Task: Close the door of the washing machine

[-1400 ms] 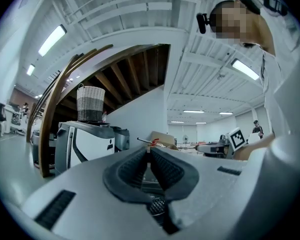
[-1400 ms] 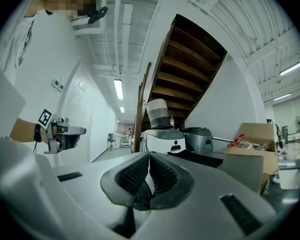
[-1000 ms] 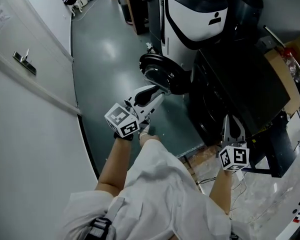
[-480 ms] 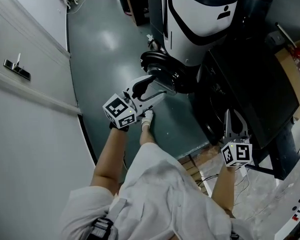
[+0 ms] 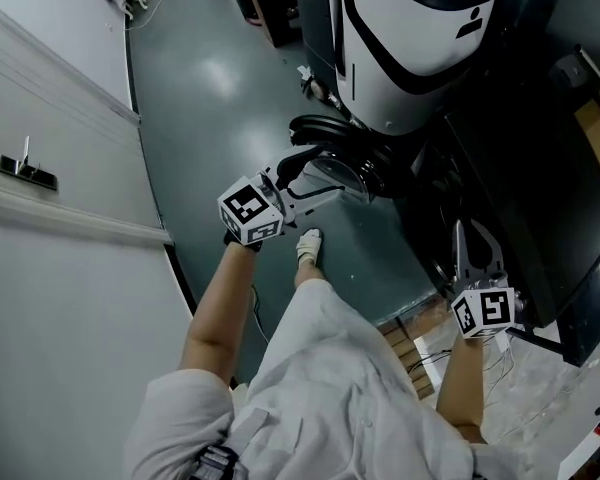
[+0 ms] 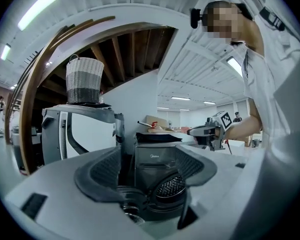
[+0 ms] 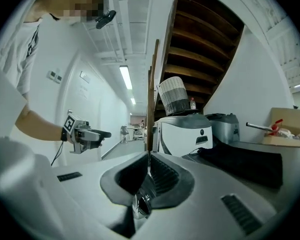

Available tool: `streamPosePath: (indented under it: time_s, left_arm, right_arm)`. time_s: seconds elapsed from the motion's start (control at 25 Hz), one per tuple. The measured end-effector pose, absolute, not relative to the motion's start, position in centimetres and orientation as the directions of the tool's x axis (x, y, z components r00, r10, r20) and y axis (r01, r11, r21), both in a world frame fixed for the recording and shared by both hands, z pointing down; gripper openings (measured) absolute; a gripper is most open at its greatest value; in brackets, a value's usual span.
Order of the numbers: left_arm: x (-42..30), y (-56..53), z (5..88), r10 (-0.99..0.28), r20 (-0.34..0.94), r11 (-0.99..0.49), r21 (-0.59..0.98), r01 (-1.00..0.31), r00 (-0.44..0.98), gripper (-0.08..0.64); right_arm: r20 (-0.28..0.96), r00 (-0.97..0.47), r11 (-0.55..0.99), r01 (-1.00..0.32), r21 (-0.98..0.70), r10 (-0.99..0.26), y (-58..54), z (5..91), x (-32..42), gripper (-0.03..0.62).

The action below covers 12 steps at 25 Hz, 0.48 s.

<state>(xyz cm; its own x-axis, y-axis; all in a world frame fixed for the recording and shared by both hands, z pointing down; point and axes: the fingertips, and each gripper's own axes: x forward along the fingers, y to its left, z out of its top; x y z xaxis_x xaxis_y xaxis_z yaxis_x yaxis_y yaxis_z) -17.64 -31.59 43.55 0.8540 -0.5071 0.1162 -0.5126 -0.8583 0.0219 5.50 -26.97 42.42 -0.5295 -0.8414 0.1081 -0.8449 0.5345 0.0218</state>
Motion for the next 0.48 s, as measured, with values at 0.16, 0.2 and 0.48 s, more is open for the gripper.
streamPosePath:
  time_s: [0.16,0.2,0.48]
  left_arm:
    - [-18.7,-35.4,46.3,-0.467,0.19,-0.877,0.022,-0.479,0.864,0.334]
    - [-18.9,-36.4,47.0,-0.455,0.208,-0.883,0.022,-0.469,0.866,0.336]
    - [-19.3,-42.6,52.1,-0.364,0.314,-0.918,0.04,-0.395,0.877,0.35]
  right_arm:
    - [0.134,-0.542,0.549,-0.836,0.019,-0.83,-29.5,43.2,3.5,0.031]
    - [0.133,-0.543,0.549,-0.836,0.016,-0.829,-30.3,43.5,3.1,0.031]
    - [0.158,-0.534,0.539,-0.842,-0.013,-0.831,-34.9,46.4,1.0,0.032]
